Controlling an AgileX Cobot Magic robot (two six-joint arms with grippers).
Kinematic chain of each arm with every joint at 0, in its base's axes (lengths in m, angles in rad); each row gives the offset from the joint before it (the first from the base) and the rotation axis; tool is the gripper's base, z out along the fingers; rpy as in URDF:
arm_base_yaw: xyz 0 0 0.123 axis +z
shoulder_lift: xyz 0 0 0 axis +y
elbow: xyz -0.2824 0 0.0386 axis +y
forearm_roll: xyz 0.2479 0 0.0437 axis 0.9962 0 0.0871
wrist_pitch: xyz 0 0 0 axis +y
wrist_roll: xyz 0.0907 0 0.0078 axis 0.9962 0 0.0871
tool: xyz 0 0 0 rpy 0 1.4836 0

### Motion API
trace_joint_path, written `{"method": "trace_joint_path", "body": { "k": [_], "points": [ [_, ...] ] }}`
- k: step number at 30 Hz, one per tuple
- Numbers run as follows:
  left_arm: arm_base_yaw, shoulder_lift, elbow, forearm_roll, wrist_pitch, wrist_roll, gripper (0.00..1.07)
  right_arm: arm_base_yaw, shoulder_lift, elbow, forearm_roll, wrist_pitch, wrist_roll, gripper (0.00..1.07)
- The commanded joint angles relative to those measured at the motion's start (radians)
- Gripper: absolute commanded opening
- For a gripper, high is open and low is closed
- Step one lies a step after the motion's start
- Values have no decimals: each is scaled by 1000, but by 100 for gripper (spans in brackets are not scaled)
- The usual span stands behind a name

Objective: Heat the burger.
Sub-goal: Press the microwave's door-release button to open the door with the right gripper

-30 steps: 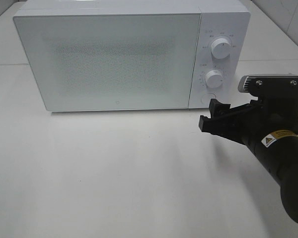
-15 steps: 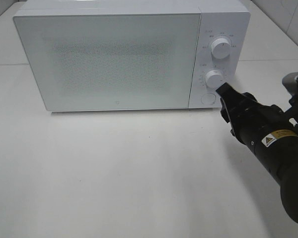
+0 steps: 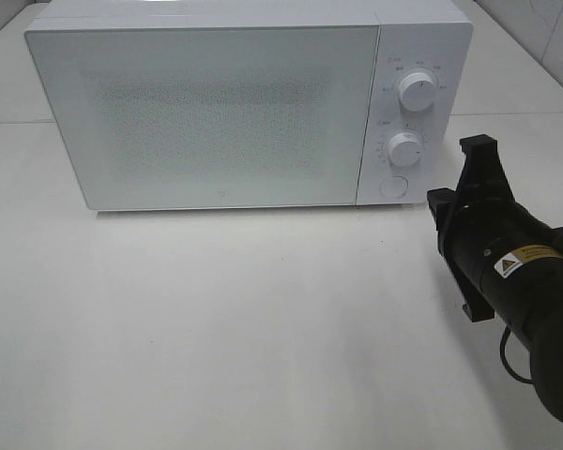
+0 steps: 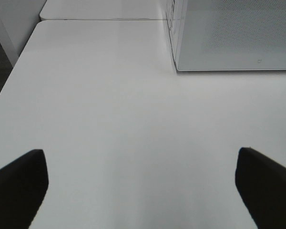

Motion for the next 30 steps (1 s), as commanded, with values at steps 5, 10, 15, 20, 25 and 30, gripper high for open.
{"method": "trace_joint_path", "body": {
  "k": [5, 10, 15, 20, 25, 30],
  "points": [
    [2, -20, 1, -9, -11, -1, 100, -5, -3, -2, -14, -6, 17, 0],
    [2, -20, 1, -9, -11, -1, 100, -5, -3, -2, -20, -6, 18, 0],
    [2, -20, 1, -9, -11, -1, 100, -5, 9, -2, -4, -10, 14, 0],
    [2, -20, 1, -9, -11, -1, 100, -5, 77, -10, -5, -52, 48, 0],
    [2, -20, 1, -9, -11, -1, 100, -5, 130, -20, -5, -50, 103, 0],
    [2, -20, 1, -9, -11, -1, 100, -5, 182, -51, -16, -50, 116, 0]
  ]
}}
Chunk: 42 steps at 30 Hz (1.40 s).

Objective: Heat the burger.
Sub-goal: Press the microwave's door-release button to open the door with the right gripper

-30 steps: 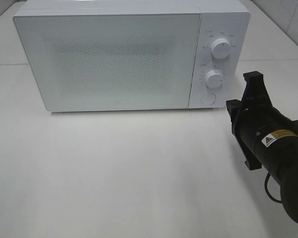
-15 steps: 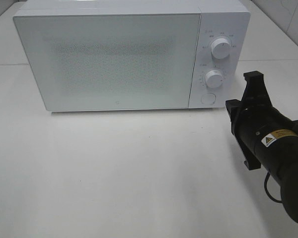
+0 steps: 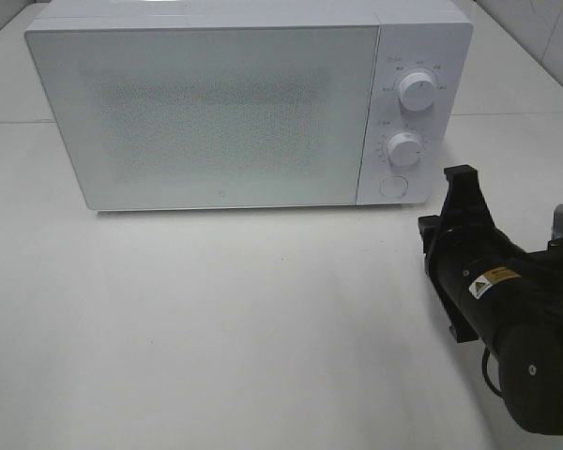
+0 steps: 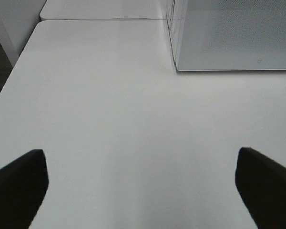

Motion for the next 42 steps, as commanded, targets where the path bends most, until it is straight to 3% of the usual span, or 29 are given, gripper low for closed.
{"method": "trace_joint_path", "body": {
  "k": [1, 7, 20, 42],
  "points": [
    [2, -20, 1, -9, -11, -1, 100, -21, 36, -36, -28, -14, 8, 0],
    [2, -20, 1, -9, -11, -1, 100, -129, 63, -87, -171, 8, 52, 0],
    [2, -20, 1, -9, -11, -1, 100, -285, 159, -222, -346, 90, 114, 0],
    [2, -20, 1, -9, -11, -1, 100, -355, 277, -393, -429, 160, 151, 0]
  ]
}}
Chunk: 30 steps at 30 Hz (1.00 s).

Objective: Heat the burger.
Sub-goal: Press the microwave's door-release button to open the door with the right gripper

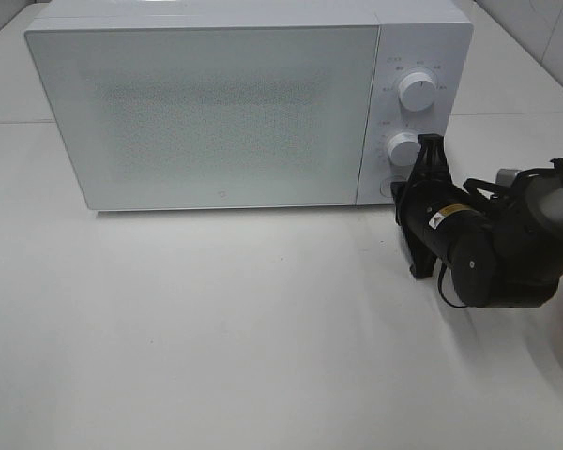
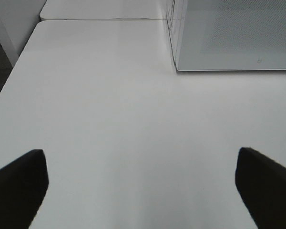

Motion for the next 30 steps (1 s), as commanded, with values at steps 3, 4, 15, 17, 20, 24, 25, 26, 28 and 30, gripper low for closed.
{"method": "trace_joint_path", "body": {
  "k": [3, 4, 15, 17, 20, 24, 25, 26, 28, 30],
  "points": [
    [2, -20, 1, -9, -11, -1, 100, -12, -1, -41, -9, 25, -17, 0],
    [2, -20, 1, -9, -11, -1, 100, -12, -1, -41, -9, 25, -17, 0],
    [2, -20, 1, -9, -11, -1, 100, -12, -1, -52, 9, -201, -21, 0],
    [2, -20, 1, -9, -11, -1, 100, -12, -1, -54, 9, -259, -23, 0],
    [2, -20, 1, -9, -11, -1, 100, -12, -1, -72, 10, -295, -23, 0],
    [2, -20, 1, -9, -11, -1, 100, -12, -1, -125, 11, -304, -51, 0],
    [2, -20, 1, -9, -11, -1, 100, -12, -1, -134, 12, -313, -61, 0],
    [2, -20, 1, -9, -11, -1, 100, -12, -1, -134, 12, -313, -61, 0],
    [2, -19, 1, -9, -11, -2, 100, -12, -1, -163, 34, -363, -96, 0],
    [2, -18, 1, -9, -11, -2, 100, -12, -1, -184, 61, -373, -122, 0]
  ]
}}
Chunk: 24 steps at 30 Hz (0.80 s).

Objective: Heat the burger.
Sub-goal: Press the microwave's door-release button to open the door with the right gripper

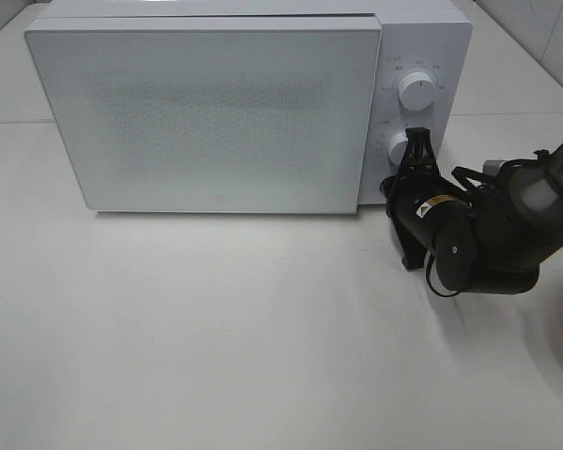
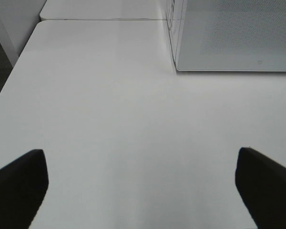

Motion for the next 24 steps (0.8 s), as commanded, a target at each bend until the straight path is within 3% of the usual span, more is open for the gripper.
{"method": "trace_joint_path", "body": {
  "k": [1, 9, 24],
  "points": [
    [2, -18, 1, -9, -11, -2, 100, -20, -21, -104, 13, -419, -56, 0],
    [2, -14, 1, -9, -11, -2, 100, -31, -21, -150, 24, -419, -72, 0],
    [2, -14, 1, -9, -11, -2, 100, -24, -24, -97, -15, -327, -50, 0]
  ]
}}
